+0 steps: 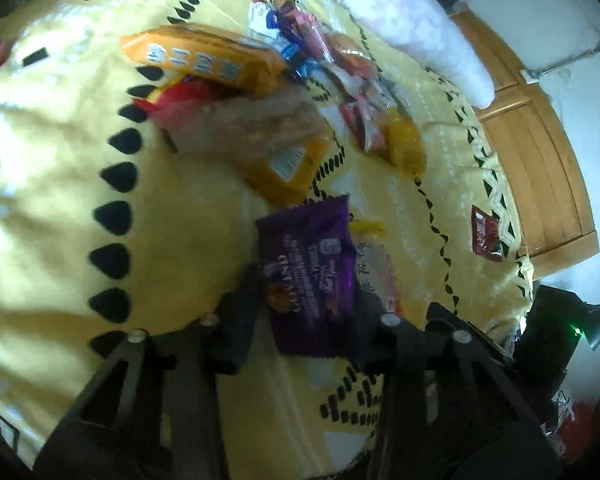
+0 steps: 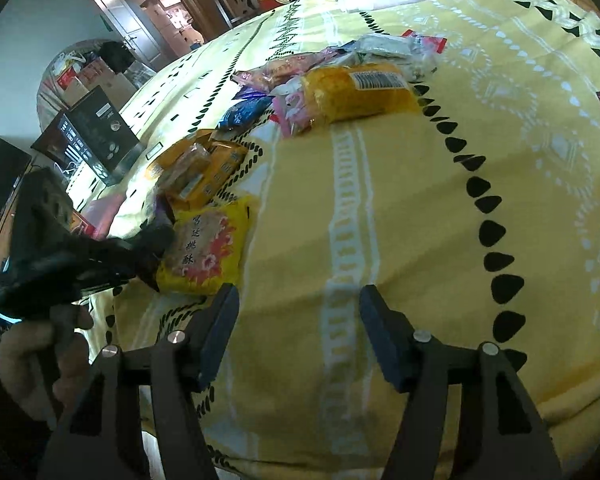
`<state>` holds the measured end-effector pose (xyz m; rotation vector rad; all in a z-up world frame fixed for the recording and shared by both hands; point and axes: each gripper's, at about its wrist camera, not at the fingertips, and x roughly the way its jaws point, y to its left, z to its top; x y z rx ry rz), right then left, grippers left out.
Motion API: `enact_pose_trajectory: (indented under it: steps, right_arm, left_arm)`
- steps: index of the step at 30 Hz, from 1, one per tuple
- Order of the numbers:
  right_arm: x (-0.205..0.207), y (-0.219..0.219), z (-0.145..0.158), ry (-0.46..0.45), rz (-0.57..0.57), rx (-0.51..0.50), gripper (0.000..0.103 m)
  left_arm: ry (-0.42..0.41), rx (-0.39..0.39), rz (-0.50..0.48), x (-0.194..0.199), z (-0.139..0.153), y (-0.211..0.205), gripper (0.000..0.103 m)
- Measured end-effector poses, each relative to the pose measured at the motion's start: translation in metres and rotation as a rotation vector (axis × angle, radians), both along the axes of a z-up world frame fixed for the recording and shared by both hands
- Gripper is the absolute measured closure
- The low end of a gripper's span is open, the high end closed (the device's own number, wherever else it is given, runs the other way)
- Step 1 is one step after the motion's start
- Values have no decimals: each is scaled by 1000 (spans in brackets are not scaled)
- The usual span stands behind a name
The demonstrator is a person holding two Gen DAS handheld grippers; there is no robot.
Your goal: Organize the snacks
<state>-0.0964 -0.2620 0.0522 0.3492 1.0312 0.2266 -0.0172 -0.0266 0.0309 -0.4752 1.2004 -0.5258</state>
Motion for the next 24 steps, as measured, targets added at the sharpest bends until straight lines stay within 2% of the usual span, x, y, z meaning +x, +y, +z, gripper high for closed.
enact_pose_trajectory:
  steps: [1, 2, 3, 5, 7, 10, 12, 14, 15, 20, 24]
  right_arm:
    - [0, 1, 1, -2, 2, -1, 36]
    - [0, 2, 1, -3, 3, -2, 36]
    - [1, 4, 2, -3, 6, -1, 36]
    - [1, 8, 5, -13, 12, 0, 36]
    - [3, 17, 9, -24, 29, 0, 36]
    - [9, 31, 8, -16, 52, -10, 36]
    - [17, 42, 9, -8, 42, -14, 32]
    - [24, 51, 9, 1, 26, -22, 19]
    - [28, 57, 9, 9, 12, -19, 18]
    - [38, 84, 7, 39, -2, -35, 15]
    - [48, 108, -7, 76, 21, -139, 12]
  left_arm:
    - [-25, 37, -4, -3, 5, 2, 89]
    - [-31, 68, -5, -4, 8, 5, 89]
    - [-50, 140, -7, -9, 16, 9, 89]
    - [-115, 219, -22, -15, 29, 16, 89]
    - [-148, 244, -34, -22, 39, 26, 89]
    - [-199, 337, -29, -30, 46, 37, 89]
    - [-203, 346, -7, -32, 48, 45, 89]
    - [-211, 351, 0, -33, 49, 48, 89]
    - [-214, 345, 2, -34, 51, 50, 89]
    - [-240, 352, 5, -38, 58, 53, 87]
    - [-258, 362, 7, -38, 60, 55, 87]
